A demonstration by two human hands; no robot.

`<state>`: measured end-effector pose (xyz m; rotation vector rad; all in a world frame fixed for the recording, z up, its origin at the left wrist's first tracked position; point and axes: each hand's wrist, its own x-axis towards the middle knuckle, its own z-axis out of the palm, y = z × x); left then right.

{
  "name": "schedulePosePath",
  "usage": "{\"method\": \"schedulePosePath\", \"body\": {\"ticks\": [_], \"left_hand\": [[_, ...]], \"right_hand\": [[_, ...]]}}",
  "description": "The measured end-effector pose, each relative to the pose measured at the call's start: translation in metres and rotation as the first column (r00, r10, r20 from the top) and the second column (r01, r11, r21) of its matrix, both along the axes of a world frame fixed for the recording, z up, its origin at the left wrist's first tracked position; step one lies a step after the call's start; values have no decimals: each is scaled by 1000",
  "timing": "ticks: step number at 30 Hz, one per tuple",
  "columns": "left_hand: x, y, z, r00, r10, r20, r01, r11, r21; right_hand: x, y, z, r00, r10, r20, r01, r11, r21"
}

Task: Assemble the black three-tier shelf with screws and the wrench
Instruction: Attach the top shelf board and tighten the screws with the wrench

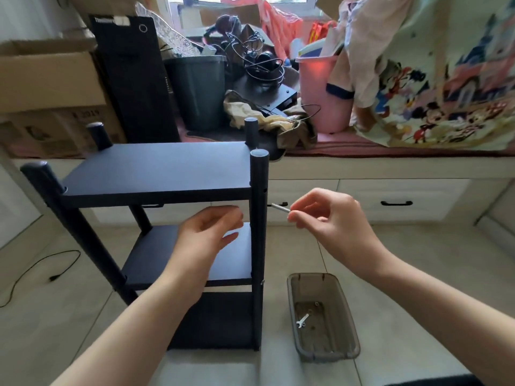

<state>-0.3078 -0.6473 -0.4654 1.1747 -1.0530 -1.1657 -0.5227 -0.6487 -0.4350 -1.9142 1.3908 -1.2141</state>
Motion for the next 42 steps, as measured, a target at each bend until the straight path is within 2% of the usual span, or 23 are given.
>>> {"method": "schedulePosePath", "body": {"ticks": [3, 9, 17, 26, 42], "left_hand": [[-3, -6, 1, 988, -30, -152, 25, 999, -35], [-10, -17, 5, 961, -99, -259, 77, 993, -94], [-18, -25, 1, 962, -160, -221, 127, 979, -157], [-19, -27, -3, 969, -118, -216, 89, 987, -137], [-20, -25, -1, 965, -143, -219, 112, 983, -148]], "right_hand": [[7, 5, 6, 999, -5, 39, 7, 998, -61], [12, 11, 15, 993, 14, 113, 1, 991, -130], [11, 6, 15, 997, 32, 68, -22, 988, -154], [10, 2, 8, 997, 66, 39, -59, 987, -148], [18, -1, 12, 995, 62, 84, -50, 988, -145]]}}
